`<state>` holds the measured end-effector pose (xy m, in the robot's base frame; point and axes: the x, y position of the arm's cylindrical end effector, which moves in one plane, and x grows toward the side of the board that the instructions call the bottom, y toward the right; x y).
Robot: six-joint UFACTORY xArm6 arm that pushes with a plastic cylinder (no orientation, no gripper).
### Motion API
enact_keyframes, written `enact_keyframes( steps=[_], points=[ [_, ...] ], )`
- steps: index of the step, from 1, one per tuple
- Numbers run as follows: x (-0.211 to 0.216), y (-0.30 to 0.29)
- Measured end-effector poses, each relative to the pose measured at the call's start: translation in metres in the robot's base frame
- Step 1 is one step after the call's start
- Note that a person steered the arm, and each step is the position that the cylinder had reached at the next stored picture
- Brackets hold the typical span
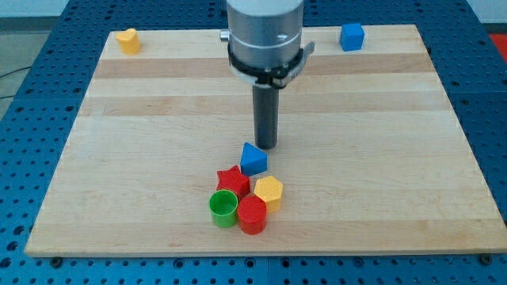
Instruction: Place the blue cube to the bottom green star
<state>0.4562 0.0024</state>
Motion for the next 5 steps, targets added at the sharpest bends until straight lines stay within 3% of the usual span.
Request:
enact_keyframes(
  steps=[2,3,5],
  points=[
    [0.030,-0.032],
    [-0.027,0.021],
    [-0.151,0.232]
  ],
)
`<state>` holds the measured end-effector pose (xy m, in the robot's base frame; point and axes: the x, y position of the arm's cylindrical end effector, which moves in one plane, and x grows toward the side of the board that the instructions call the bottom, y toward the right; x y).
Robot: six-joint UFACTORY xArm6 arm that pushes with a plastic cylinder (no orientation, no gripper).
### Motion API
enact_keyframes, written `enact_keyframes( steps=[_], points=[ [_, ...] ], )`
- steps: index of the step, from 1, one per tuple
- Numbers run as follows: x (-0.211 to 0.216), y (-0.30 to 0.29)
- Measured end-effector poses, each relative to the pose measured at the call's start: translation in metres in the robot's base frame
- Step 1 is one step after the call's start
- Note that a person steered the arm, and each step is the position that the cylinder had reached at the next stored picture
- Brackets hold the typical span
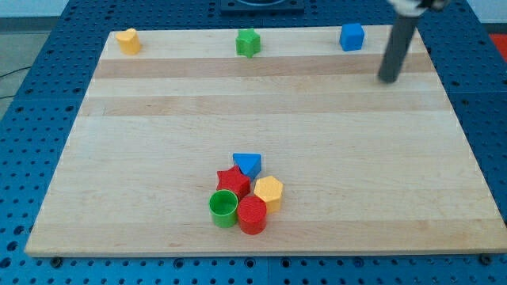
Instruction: Place the blue cube to the bottom green star
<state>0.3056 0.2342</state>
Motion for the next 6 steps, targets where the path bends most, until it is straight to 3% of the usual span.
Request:
enact_keyframes(
  steps=[1,2,3,5,6],
  points=[
    [-0.060,0.014],
    [-0.078,-0.005],
    [-0.075,-0.081],
    [-0.098,-0.126],
    [-0.039,-0.168]
  ],
)
